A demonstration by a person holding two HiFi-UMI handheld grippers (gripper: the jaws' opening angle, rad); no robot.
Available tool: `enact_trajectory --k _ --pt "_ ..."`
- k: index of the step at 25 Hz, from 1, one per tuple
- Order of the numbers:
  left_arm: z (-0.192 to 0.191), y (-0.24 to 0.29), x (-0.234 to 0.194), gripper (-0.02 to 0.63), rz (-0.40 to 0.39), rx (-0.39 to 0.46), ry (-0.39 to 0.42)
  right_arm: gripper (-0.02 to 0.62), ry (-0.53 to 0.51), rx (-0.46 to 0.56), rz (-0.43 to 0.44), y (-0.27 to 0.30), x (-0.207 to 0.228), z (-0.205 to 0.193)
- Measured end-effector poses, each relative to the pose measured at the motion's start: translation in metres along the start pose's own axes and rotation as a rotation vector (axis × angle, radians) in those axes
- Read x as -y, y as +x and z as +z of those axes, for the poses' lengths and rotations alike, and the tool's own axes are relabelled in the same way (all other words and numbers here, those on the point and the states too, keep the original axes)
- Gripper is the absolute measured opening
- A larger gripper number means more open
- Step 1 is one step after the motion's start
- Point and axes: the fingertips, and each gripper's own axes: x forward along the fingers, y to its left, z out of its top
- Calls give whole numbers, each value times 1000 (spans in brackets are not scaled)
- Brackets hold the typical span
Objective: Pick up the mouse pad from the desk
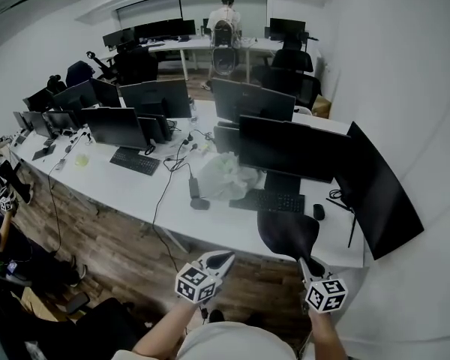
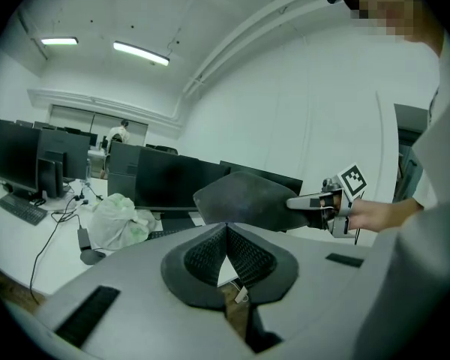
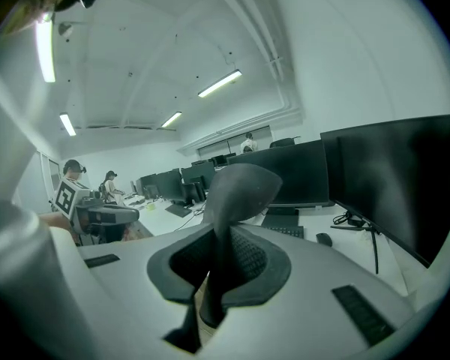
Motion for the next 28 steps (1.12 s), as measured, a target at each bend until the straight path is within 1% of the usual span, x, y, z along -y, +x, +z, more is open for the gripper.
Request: enact_trajectory --k 4,10,17,28 --pt "8 -12 0 15 -33 9 21 44 -15 10 33 -7 -27 7" --pt "20 -30 -1 15 -42 64 -1 44 -11 64 36 -22 -50 27" --pt "31 -43 4 15 -50 106 -17 44 3 78 45 -29 -63 33" --pt "33 -54 2 15 -41 121 -21 44 15 82 38 -37 -69 33"
